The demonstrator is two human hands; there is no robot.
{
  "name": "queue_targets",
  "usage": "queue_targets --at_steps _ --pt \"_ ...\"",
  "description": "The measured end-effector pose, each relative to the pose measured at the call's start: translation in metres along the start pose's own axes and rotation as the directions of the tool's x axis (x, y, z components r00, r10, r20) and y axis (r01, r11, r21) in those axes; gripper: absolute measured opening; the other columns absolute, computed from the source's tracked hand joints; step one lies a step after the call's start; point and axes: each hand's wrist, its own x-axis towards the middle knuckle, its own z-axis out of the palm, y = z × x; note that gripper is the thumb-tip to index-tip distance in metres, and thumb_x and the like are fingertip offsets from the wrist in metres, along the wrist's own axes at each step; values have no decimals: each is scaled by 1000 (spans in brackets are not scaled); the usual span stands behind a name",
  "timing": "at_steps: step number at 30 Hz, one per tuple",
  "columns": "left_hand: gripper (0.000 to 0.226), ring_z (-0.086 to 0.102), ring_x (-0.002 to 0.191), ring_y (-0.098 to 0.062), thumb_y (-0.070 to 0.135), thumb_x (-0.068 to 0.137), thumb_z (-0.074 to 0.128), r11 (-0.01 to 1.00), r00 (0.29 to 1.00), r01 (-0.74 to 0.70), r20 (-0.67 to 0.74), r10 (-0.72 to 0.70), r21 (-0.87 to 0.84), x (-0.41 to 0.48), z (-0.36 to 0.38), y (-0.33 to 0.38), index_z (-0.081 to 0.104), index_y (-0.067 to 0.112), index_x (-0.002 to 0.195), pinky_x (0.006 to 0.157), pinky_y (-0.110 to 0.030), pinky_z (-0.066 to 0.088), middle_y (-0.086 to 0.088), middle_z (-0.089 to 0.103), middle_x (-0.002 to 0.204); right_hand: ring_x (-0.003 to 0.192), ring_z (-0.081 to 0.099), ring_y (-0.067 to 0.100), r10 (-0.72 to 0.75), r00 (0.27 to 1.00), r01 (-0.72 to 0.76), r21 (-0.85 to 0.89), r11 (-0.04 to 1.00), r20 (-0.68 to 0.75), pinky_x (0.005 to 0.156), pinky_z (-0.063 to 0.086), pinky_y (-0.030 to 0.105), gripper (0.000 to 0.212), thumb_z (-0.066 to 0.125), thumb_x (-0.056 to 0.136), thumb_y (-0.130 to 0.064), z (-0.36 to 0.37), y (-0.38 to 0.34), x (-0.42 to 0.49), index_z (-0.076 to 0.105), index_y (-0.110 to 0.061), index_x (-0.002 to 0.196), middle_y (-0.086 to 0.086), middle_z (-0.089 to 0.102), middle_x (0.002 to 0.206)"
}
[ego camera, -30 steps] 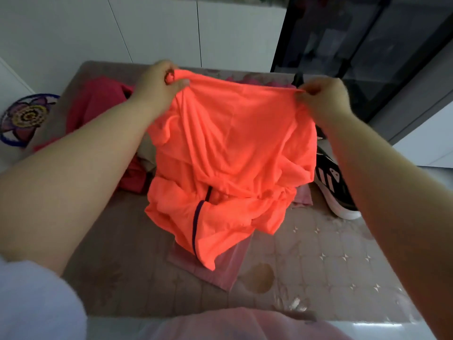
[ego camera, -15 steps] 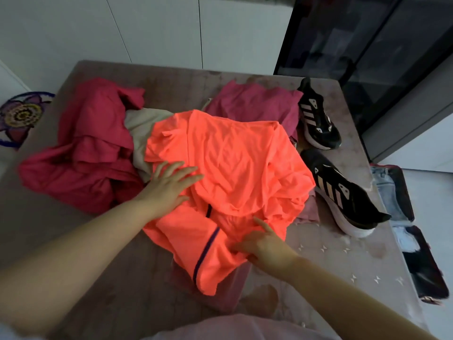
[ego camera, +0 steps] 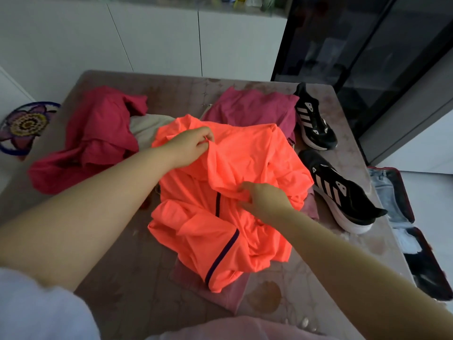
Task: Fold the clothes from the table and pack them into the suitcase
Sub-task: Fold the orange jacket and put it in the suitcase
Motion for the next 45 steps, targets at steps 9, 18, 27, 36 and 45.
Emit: queue_targets --at_steps 9,18,27,36,45 --pt "19 46 58 2 8 88 57 980 999 21 51 -11 -198 14 -39 6 60 27 82 61 -18 36 -2 57 67 96 56 22 24 955 66 291 955 -296 84 46 36 32 70 80 -27 -50 15 31 62 -19 110 0 61 102" --pt "21 58 97 -22 10 88 56 966 979 30 186 -80 258 -25 9 -42 66 14 106 76 -21 34 -2 65 96 127 38 33 -116 970 97 -96 991 -216 110 18 43 30 60 88 -32 10 14 34 67 -22 116 10 44 139" --pt "21 52 71 -11 -4 91 46 949 931 145 -287 -226 -280 26 -52 -21 61 10 91 63 -13 38 -10 65 89 58 55 1 151 926 78 567 820 -346 57 40 9 12 60 89 -10 -78 30 74 68 -2 93 1 64 70" --pt "50 49 122 -34 0 78 55 995 947 -72 -308 91 71 35 -22 -27 54 15 126 105 -31 31 -17 55 128 120 48 31 25 982 9 181 983 -187 102 35 36 49 68 82 -20 -31 20 68 53 -13 128 11 49 131" --pt "119 11 143 -22 39 65 80 846 984 124 44 -170 518 5 31 -31 -2 25 150 115 -46 7 -3 14 155 78 62 19 24 777 167 243 955 -629 81 45 33 15 68 73 -10 -46 51 25 75 -11 87 3 70 87"
